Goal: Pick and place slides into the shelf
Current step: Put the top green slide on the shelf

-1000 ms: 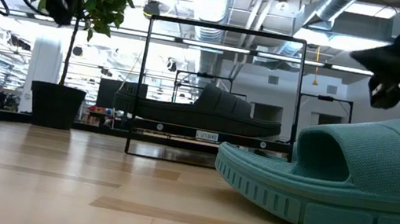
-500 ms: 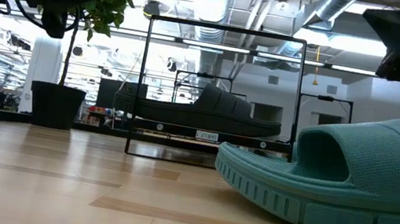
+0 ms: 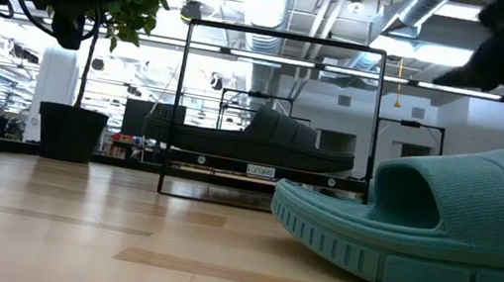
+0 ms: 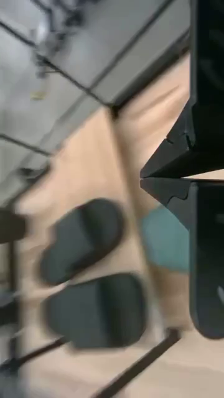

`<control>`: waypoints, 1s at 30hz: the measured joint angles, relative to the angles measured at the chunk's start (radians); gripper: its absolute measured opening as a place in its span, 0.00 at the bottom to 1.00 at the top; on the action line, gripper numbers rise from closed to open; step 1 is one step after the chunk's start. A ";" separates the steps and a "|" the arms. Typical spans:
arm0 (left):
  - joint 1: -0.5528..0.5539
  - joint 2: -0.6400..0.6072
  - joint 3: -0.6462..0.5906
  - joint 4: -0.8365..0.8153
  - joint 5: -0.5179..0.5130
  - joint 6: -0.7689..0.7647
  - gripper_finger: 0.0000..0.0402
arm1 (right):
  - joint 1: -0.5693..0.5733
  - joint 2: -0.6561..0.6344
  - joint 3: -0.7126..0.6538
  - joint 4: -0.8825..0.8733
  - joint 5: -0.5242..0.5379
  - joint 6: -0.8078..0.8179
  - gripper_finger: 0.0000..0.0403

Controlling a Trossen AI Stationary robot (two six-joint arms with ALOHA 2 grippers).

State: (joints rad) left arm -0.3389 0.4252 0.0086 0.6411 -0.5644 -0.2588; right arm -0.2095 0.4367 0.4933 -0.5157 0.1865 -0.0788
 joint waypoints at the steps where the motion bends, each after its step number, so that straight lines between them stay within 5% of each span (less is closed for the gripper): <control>1: 0.000 0.000 0.000 0.000 0.000 0.000 0.00 | -0.014 0.043 0.002 0.000 -0.007 0.000 0.00; 10: 0.000 0.000 0.000 -0.008 0.006 0.000 0.00 | -0.097 0.262 0.001 -0.003 -0.160 0.033 0.00; 22: 0.000 0.000 0.000 -0.008 0.006 0.000 0.00 | -0.168 0.375 0.003 -0.105 -0.302 0.547 0.01; 30: 0.000 0.000 0.000 -0.008 0.006 0.000 0.00 | -0.164 0.411 0.003 -0.119 -0.417 0.693 0.20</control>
State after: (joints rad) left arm -0.3393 0.4255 0.0082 0.6334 -0.5579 -0.2592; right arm -0.3733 0.8475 0.4961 -0.6348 -0.2308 0.6138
